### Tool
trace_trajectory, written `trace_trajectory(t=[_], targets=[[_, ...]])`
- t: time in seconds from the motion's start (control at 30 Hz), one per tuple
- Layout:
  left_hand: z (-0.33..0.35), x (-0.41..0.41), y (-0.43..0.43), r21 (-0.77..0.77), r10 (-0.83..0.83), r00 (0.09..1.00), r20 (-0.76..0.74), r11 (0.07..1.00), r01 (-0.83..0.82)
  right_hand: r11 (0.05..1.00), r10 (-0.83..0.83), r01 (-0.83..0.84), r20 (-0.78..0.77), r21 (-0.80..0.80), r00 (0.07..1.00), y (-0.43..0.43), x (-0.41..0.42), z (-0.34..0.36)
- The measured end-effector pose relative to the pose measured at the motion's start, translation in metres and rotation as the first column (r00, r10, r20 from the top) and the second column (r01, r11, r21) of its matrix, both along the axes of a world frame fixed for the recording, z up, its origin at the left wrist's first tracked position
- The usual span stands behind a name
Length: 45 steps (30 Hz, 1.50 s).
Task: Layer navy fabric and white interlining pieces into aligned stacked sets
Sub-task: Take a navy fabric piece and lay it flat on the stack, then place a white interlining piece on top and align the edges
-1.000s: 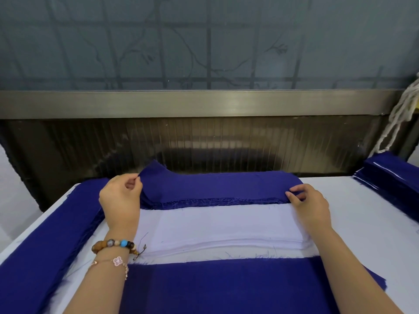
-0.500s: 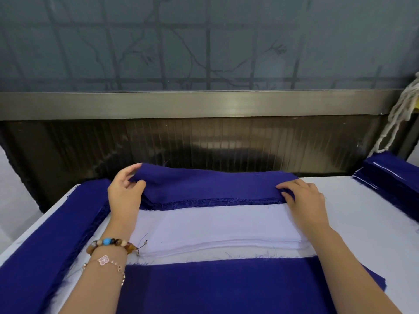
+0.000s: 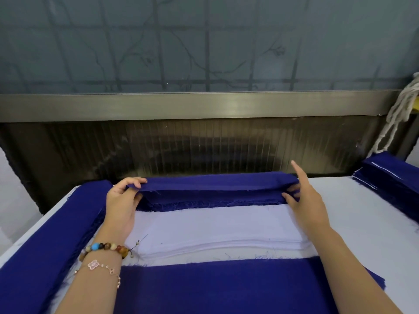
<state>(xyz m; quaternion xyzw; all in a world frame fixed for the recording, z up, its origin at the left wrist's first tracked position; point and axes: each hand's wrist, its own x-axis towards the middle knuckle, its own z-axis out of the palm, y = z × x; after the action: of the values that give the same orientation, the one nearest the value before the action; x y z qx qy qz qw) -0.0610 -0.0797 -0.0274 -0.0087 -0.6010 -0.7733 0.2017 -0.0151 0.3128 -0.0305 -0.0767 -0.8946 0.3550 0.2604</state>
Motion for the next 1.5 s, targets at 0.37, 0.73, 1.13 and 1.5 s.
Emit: trace_trajectory(t=[0.37, 0.73, 1.13, 1.5], targets=[[0.003, 0.01, 0.003, -0.215, 0.225, 0.972, -0.064, 0.948, -0.233, 0.92, -0.391, 0.386, -0.203, -0.063, 0.898, 0.013, -0.003, -0.005], [0.001, 0.005, -0.001, -0.31, 0.345, 0.938, 0.02, 0.894, -0.322, 0.901, -0.39, 0.387, 0.025, -0.196, 0.92, 0.023, -0.011, -0.012], [0.031, 0.011, 0.007, -0.197, 0.358, 0.932, 0.059, 0.919, -0.341, 0.896, -0.319, 0.156, -0.359, -0.416, 0.877, 0.02, 0.011, 0.011], [0.035, 0.096, -0.014, -0.111, -0.048, 0.93, 0.364, 0.989, 0.094, 0.833, -0.04, 0.084, 0.091, -0.547, 0.995, 0.048, 0.094, 0.004]])
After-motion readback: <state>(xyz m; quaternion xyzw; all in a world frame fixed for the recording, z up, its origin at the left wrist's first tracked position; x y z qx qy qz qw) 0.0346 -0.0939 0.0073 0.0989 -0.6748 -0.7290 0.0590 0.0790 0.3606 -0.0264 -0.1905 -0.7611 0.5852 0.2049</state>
